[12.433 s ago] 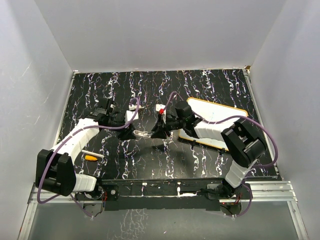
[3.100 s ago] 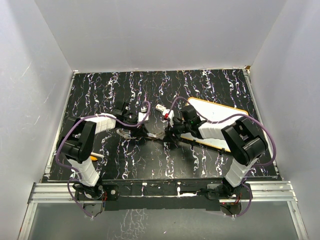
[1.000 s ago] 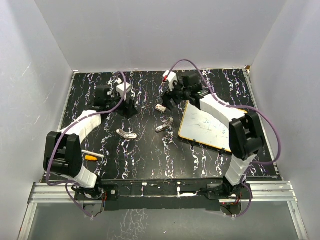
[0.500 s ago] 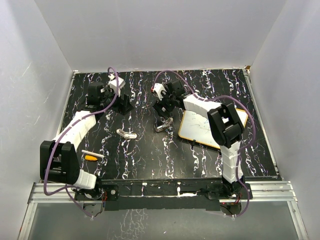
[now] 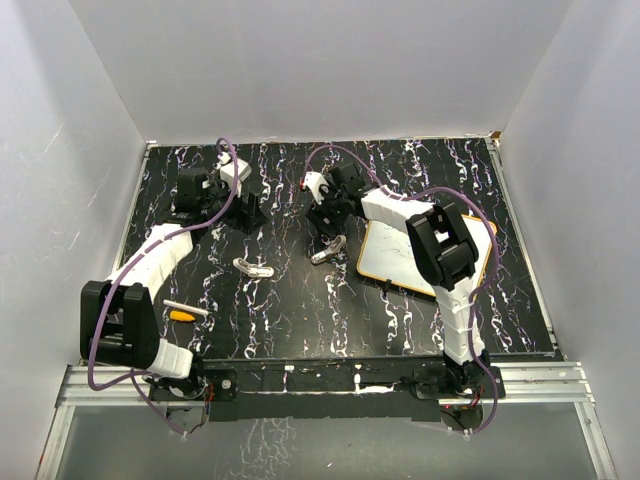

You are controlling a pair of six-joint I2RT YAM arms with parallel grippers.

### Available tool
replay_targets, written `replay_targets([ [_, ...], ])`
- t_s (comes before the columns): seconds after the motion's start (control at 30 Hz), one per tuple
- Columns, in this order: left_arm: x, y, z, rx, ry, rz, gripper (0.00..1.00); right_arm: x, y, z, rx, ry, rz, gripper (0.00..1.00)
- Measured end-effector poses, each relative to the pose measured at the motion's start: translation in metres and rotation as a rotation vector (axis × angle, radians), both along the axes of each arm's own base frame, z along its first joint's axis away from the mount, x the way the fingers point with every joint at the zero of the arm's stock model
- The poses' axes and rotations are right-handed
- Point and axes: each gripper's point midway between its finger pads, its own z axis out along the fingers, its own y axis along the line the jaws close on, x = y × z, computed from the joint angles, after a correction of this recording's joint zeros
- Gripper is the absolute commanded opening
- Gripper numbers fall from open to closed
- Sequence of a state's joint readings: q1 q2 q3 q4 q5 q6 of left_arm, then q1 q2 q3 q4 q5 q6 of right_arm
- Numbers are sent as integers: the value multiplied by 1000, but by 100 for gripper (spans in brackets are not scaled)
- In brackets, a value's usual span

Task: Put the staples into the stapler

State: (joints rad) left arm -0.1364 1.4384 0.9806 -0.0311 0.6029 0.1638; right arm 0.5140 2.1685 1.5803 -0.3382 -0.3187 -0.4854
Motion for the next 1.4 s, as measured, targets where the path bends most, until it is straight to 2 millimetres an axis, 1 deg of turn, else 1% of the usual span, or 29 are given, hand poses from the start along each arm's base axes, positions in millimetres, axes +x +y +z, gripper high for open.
replay_targets([
  [0.07,0,0,0,3,0,1,82,1,1,1,-1,-4,6,61],
  [0.17,1,4,-3,17,4,21,86,3,3,-1,3,-5,14,50],
  [0.27,-1,8,-8,33,24,29,88,6,6,-1,15,-3,25,37],
  [0.33,-2,9,-11,37,36,24,87,7,8,-1,19,-1,33,32],
  [0.5,-10,6,-13,26,41,-35,85,0,12,-1,26,18,78,25],
  [0.6,-18,3,-15,15,46,-71,85,-9,17,2,39,32,118,24],
  [0.67,-25,1,-17,8,55,-95,83,-21,24,7,53,42,152,24],
  [0.73,-32,-1,-16,1,61,-123,81,-39,32,20,72,46,200,24],
  [0.8,-39,-4,-12,-6,52,-159,80,-61,41,40,102,36,260,25],
  [0.87,-47,-7,-6,-14,37,-204,76,-85,45,63,137,16,319,25],
  [0.93,-56,-10,-1,-24,27,-245,73,-114,45,85,174,-6,381,25],
  [1.0,-62,-14,3,-35,24,-271,71,-136,37,98,197,-27,418,25],
  [1.03,-66,-17,4,-41,25,-283,69,-149,30,101,205,-32,431,25],
  [1.1,-75,-25,2,-52,48,-298,67,-172,16,102,215,-39,447,25],
  [1.13,-80,-32,-1,-56,66,-309,66,-184,8,99,218,-41,454,25],
  [1.23,-103,-59,-7,-57,137,-371,62,-211,-11,84,216,-40,461,27],
  [1.27,-115,-71,-10,-60,170,-400,61,-219,-17,78,212,-33,462,28],
  [1.33,-131,-88,-13,-74,235,-436,59,-229,-25,65,201,-17,464,28],
  [1.4,-141,-98,-20,-93,310,-436,56,-236,-31,50,188,-8,465,29],
])
